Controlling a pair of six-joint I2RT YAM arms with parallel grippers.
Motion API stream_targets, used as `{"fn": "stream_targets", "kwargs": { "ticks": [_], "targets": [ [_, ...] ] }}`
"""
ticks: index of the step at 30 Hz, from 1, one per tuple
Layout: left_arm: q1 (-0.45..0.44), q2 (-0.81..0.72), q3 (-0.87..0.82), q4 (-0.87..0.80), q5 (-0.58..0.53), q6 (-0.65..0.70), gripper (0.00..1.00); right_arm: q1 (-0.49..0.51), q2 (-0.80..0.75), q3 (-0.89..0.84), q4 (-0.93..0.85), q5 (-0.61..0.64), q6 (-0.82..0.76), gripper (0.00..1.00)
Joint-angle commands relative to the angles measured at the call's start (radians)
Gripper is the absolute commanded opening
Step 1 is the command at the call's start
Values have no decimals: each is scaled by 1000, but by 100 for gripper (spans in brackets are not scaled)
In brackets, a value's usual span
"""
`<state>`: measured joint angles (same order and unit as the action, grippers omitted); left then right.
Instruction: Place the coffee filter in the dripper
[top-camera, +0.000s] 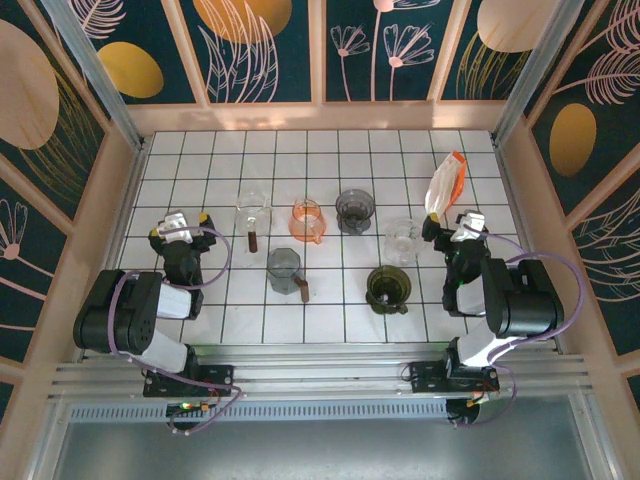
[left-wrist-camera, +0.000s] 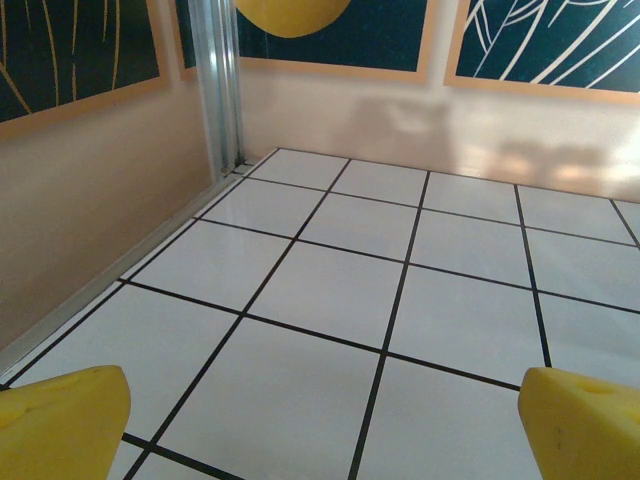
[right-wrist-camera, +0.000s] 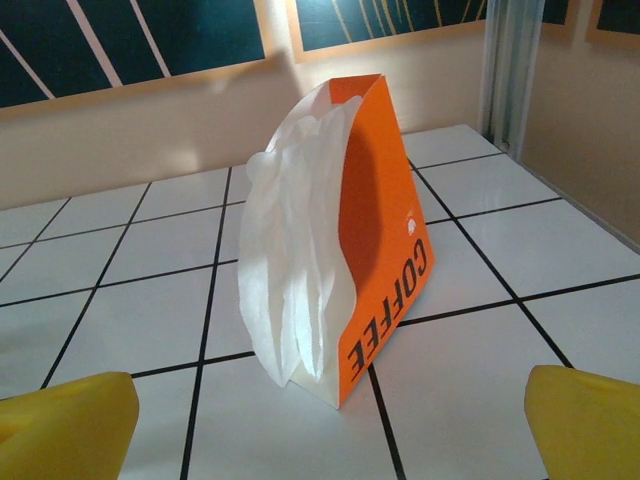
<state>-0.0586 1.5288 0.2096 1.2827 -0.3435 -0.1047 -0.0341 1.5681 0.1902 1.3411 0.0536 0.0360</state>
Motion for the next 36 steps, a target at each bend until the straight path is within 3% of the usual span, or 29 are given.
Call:
{"fn": "stream_targets", "kwargs": {
  "ticks": [1, 6, 13, 18, 20, 22, 24, 26, 28, 29, 31, 32, 33, 36],
  "targets": [
    [5, -4, 7, 37, 14, 10, 99, -23, -5, 11, 18, -62, 16, 99],
    [5, -10, 1, 45, 15, 13, 99, -33, -25, 14, -5, -62, 30, 99],
    [5, -118, 136, -280, 51, 26, 99, -25, -109, 0, -59, 33, 49, 99],
    [5, -230, 149, -349, 19, 2, 99, -31, -285, 34, -260, 169, 114, 99],
    [4, -292, 156, -361, 23, -36, 99, -29, -349, 74, -377, 286, 199, 99],
    [5, -341, 168, -370, 9, -107, 99, -27, -378, 146, -551, 368, 275, 99],
    [5, -369, 201, -425, -68, -260, 99, -29, -377, 244, -736, 407, 372, 99],
    [5, -382, 255, -570, -182, -477, 99, -40, -371, 311, -864, 383, 509, 99],
    [6, -391, 366, -939, -305, -799, 99, -61, -383, 384, -1080, 344, 713, 99],
    [5, -388, 401, -1017, -304, -843, 99, -76, -391, 395, -1122, 299, 762, 99],
    [5, -395, 412, -989, -186, -770, 99, -112, -408, 359, -1019, 97, 709, 97],
    [5, -403, 410, -981, -139, -772, 99, -115, -419, 328, -959, 46, 721, 91],
    [5, -416, 403, -975, -109, -791, 99, -111, -432, 298, -900, 17, 733, 97],
    [5, -462, 373, -906, 12, -792, 99, -83, -473, 264, -839, 7, 728, 99]
  ]
}}
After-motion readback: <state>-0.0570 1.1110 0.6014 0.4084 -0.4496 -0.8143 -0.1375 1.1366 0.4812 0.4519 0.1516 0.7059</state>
